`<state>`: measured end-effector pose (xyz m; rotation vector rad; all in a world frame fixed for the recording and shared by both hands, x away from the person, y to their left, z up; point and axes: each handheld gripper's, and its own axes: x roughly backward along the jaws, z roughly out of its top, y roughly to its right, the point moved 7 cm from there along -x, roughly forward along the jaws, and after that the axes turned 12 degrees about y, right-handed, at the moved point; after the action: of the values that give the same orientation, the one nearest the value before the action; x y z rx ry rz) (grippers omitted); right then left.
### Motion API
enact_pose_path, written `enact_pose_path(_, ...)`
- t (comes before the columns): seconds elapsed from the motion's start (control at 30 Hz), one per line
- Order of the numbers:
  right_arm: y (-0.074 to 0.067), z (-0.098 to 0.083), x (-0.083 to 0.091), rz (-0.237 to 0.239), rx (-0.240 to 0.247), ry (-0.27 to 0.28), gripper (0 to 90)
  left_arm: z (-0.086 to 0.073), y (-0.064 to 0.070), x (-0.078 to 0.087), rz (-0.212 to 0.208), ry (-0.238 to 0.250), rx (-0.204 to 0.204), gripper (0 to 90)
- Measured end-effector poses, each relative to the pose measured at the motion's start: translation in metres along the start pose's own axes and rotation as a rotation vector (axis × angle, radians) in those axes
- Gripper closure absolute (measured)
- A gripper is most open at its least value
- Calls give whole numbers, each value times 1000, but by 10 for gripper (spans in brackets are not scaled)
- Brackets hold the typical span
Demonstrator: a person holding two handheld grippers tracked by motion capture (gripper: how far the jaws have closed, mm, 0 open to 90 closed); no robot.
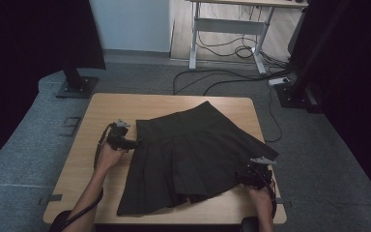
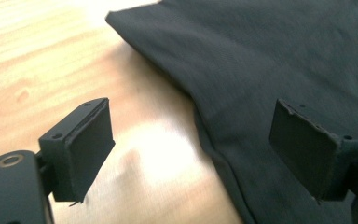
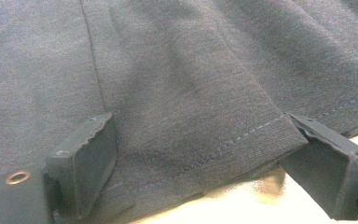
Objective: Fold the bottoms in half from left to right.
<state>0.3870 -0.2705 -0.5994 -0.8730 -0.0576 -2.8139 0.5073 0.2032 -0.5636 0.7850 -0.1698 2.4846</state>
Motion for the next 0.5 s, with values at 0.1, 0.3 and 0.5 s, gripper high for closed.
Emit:
enact_pose_path(0.1, 0, 0, 0, -1, 0, 0, 114, 7, -3, -11, 6, -1, 14, 138)
enact_pose_path(0.3, 0, 0, 0, -2, 2, 5, 112, 9, -7, -33, 28, -33, 13, 139)
enact_pose_path(0.5, 0, 0, -1, -2, 0, 5, 109, 2, -19, -51, 82, -60, 14, 113)
